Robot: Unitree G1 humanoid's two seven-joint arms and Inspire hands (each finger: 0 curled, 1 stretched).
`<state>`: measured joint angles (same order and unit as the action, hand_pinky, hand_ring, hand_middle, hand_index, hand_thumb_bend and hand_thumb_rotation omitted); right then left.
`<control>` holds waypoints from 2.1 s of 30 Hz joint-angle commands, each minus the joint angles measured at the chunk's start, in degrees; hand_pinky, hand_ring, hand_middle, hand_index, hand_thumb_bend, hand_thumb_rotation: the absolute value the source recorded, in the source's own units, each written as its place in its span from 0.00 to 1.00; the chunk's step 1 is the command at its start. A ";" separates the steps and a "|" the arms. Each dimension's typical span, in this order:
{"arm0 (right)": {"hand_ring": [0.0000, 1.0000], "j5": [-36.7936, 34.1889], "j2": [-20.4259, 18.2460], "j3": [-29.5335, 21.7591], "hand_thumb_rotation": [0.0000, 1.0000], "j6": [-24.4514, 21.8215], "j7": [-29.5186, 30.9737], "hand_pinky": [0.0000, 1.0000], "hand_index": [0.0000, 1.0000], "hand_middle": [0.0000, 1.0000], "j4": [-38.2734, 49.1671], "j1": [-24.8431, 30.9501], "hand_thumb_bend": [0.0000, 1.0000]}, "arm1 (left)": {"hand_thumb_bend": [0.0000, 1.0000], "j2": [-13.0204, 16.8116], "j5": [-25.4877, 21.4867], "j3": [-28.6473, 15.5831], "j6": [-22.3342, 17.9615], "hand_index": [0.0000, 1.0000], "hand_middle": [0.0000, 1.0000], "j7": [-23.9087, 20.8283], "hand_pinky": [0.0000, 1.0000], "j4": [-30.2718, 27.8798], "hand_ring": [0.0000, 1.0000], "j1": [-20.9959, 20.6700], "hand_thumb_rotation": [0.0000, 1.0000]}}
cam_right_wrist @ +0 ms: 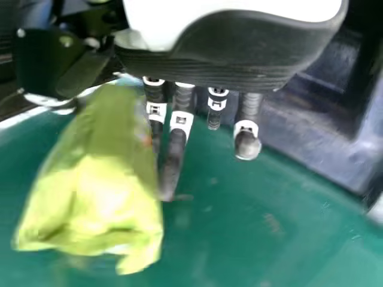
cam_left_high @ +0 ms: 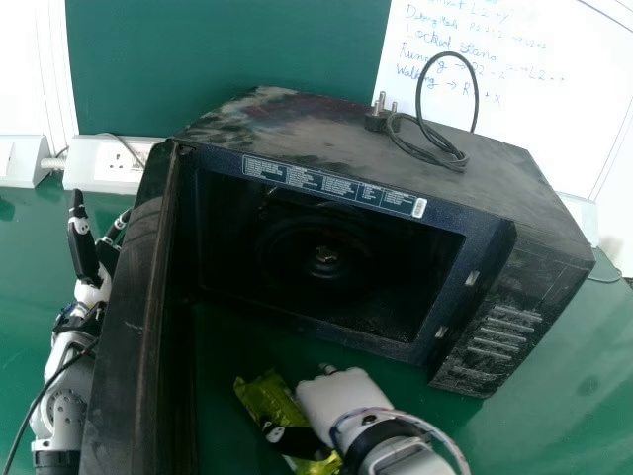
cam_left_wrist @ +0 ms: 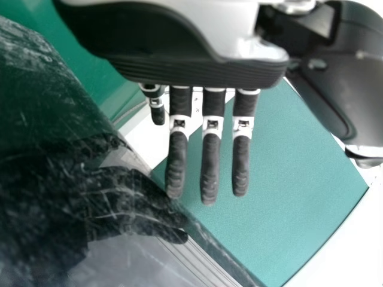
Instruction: Put biscuit inside oven
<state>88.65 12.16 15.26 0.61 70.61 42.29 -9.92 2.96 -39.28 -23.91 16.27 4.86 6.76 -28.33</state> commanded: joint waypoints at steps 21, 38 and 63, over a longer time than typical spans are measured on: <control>0.16 -4.82 3.15 -9.68 0.12 -2.21 -0.86 0.08 0.49 0.29 1.86 -6.35 0.52 | 0.52 0.42 -0.46 0.15 0.40 0.49 0.42 0.24 0.24 -0.75 0.31 0.14 0.08; 0.17 -2.68 -4.50 -2.82 0.22 -2.22 6.57 0.10 0.72 0.28 9.01 -2.40 0.80 | 0.52 0.67 -0.42 0.20 0.41 0.49 0.42 0.71 0.24 -0.53 0.32 0.03 0.08; 0.47 7.54 -0.51 6.34 0.09 3.26 -10.36 0.39 0.67 0.56 -8.05 0.54 0.74 | 0.52 0.74 -0.42 0.27 0.48 0.49 0.42 1.01 0.24 -0.55 0.32 -0.03 0.08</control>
<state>96.16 10.65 20.84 3.08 59.79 35.14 -10.47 3.26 -39.41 -23.94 16.73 5.08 6.63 -28.31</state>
